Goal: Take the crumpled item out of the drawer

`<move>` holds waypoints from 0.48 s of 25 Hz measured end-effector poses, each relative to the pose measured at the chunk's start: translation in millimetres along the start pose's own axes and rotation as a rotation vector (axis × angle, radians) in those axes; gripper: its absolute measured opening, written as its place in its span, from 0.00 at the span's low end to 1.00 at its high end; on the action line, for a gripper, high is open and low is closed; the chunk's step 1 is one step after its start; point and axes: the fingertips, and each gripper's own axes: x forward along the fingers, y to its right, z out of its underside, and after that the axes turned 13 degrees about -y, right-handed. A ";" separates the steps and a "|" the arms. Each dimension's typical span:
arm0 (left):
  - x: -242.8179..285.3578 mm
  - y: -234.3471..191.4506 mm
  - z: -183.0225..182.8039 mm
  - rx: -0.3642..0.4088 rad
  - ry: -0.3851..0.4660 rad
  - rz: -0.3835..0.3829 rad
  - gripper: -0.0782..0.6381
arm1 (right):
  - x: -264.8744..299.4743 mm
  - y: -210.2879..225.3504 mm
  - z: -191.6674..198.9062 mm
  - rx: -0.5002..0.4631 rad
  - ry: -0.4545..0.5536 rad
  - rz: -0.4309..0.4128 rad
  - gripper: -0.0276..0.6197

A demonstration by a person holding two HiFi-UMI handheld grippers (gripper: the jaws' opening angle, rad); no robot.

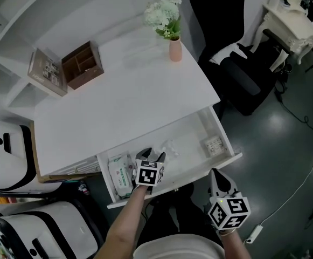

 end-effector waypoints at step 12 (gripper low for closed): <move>35.9 0.7 10.8 -0.048 -0.102 0.028 0.41 | -4.4 14.8 8.8 0.082 -0.006 0.007 0.05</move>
